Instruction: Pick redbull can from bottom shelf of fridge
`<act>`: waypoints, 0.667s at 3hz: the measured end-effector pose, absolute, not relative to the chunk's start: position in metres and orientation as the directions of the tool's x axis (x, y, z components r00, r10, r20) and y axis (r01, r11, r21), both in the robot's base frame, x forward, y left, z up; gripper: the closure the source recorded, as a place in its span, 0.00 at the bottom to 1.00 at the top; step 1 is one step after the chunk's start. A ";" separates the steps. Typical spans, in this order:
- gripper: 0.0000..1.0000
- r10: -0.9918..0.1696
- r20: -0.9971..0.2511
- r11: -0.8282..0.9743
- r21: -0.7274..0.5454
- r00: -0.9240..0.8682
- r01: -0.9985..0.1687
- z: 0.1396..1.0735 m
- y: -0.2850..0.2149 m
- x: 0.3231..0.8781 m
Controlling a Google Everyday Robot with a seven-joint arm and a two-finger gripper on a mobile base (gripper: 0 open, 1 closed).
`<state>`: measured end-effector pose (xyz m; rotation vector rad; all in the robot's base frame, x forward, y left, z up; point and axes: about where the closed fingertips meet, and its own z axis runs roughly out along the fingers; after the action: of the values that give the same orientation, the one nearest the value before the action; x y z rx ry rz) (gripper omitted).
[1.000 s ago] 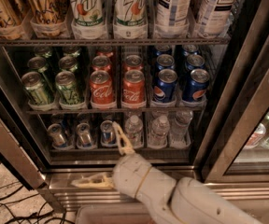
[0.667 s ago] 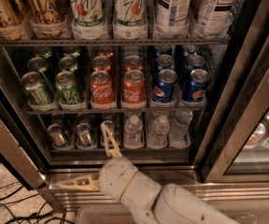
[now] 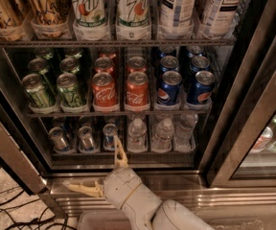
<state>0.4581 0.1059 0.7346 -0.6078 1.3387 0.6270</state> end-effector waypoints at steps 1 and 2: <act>0.00 0.057 -0.991 0.692 -0.050 0.123 -0.720 0.733 0.107 0.461; 0.00 0.045 -0.994 0.710 -0.038 0.099 -0.703 0.708 0.102 0.465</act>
Offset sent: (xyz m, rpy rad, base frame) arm 0.0143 -0.0113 -0.0672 -0.0301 0.0630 -0.0681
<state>0.4655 0.1025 0.7075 -0.5983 1.3726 0.6049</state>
